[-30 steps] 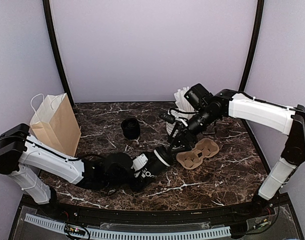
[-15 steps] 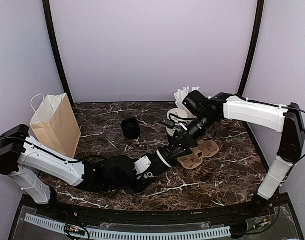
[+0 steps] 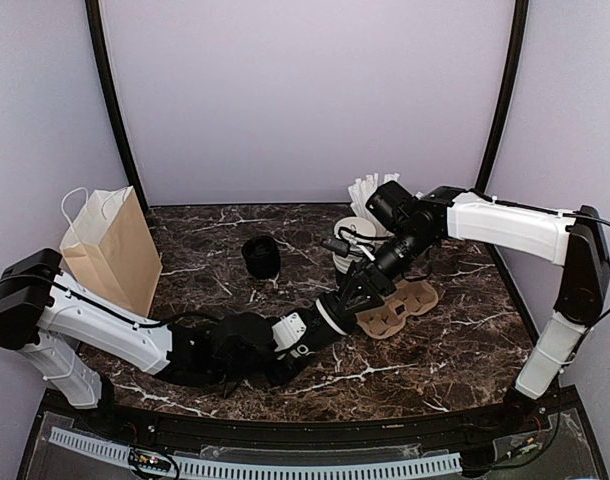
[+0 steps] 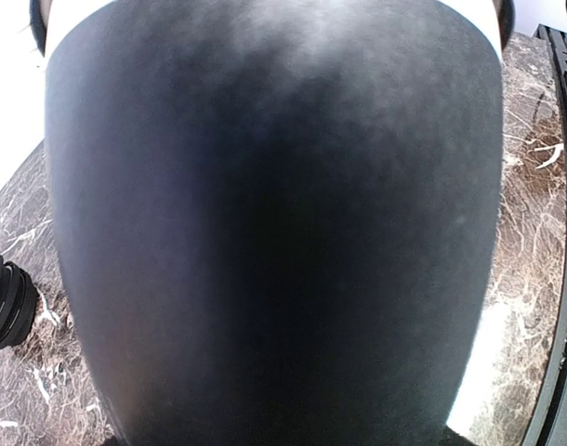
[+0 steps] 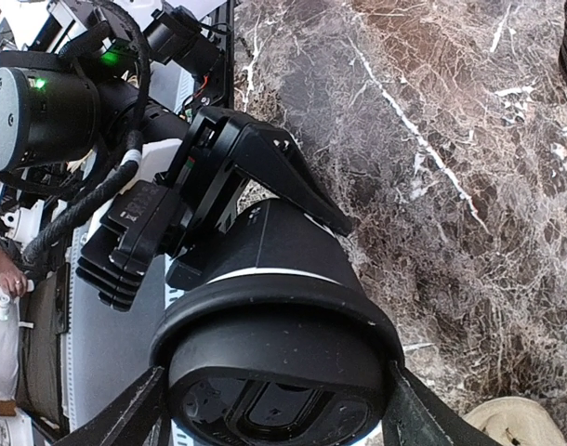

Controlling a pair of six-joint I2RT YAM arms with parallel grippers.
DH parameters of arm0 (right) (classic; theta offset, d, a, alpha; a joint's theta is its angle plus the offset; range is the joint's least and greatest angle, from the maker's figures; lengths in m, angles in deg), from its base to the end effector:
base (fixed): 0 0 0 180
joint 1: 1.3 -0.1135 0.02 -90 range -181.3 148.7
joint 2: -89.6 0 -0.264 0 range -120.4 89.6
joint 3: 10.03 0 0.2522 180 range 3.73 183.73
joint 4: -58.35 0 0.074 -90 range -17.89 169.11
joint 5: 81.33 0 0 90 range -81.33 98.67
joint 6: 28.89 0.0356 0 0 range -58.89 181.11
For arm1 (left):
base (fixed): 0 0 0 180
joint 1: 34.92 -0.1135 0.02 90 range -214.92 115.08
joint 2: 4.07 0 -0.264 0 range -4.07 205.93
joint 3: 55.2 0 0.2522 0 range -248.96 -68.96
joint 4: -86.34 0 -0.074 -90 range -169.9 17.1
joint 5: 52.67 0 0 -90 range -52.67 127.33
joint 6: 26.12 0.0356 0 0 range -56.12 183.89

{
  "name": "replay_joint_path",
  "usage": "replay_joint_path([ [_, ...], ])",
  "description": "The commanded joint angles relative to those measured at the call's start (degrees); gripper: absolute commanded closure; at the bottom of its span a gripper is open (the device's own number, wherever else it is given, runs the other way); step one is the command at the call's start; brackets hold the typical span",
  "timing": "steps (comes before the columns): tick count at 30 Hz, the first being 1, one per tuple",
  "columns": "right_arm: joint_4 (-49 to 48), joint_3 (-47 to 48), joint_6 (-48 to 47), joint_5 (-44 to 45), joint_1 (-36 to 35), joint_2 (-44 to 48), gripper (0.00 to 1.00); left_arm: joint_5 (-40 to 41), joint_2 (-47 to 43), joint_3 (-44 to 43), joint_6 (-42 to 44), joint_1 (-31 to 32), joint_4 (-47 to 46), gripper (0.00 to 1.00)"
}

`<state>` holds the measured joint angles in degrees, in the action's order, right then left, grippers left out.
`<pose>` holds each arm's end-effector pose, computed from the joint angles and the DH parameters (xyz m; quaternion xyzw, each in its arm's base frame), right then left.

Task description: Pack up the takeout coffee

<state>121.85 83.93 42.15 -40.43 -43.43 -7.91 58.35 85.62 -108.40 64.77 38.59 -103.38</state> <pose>0.2372 0.2508 0.2700 -0.5242 0.7257 0.4352 0.0955 0.1022 -0.3004 0.1792 0.4301 0.7247 -0.1800 0.5073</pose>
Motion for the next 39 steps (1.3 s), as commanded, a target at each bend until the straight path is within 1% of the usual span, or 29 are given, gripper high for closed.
replay_joint_path([
  [1,-1.46,-0.79,1.08,0.84,-0.94,-0.06,0.26,3.89,0.83,-2.37,-0.51,0.14,-1.86,0.31],
  [4,-1.72,-0.66,1.12,3.41,-0.94,0.50,0.27,5.57,1.63,-2.84,-3.12,0.14,0.03,0.24],
  [9,-1.35,-0.32,0.32,8.03,-0.93,2.03,0.27,5.97,0.73,-2.06,-6.46,0.14,4.24,0.18],
  [10,-1.12,-0.31,0.09,8.38,-0.94,2.25,0.28,5.84,0.34,-1.79,-7.60,0.25,4.86,0.14],
  [11,-0.99,-0.36,-0.20,8.69,-0.94,2.53,0.28,5.77,-0.69,-1.12,-8.20,0.37,6.11,0.04],
  [13,-0.87,-0.69,-0.97,8.75,-0.93,3.12,0.28,5.71,-2.67,0.09,-10.08,0.81,8.03,0.02],
  [19,2.15,-1.55,-6.80,5.06,-0.92,4.53,0.29,5.13,-10.86,4.10,-16.64,1.72,13.54,0.01],
  [21,5.39,-0.70,-10.93,2.88,-0.93,4.84,0.28,5.25,-13.95,5.53,-17.87,1.72,15.02,0.01],
  [22,7.70,0.05,-15.09,1.04,-0.88,5.02,0.27,5.92,-15.04,6.55,-18.26,1.76,15.75,0.01],
  [24,11.51,1.63,-19.67,-2.49,-0.94,5.49,0.27,7.40,-19.64,8.97,-18.45,1.75,14.20,0.01],
  [26,14.01,3.33,-22.78,-5.78,-0.94,6.01,0.27,10.19,-21.76,10.83,-18.00,1.74,12.42,0.01],
  [31,12.95,4.74,-23.32,-8.93,-0.94,7.43,0.27,16.30,-22.35,10.83,-19.04,1.73,12.62,0.01],
  [39,14.33,8.03,-23.11,-15.40,-1.27,8.26,0.27,17.27,-21.65,11.50,-20.03,1.72,10.66,0.01],
])
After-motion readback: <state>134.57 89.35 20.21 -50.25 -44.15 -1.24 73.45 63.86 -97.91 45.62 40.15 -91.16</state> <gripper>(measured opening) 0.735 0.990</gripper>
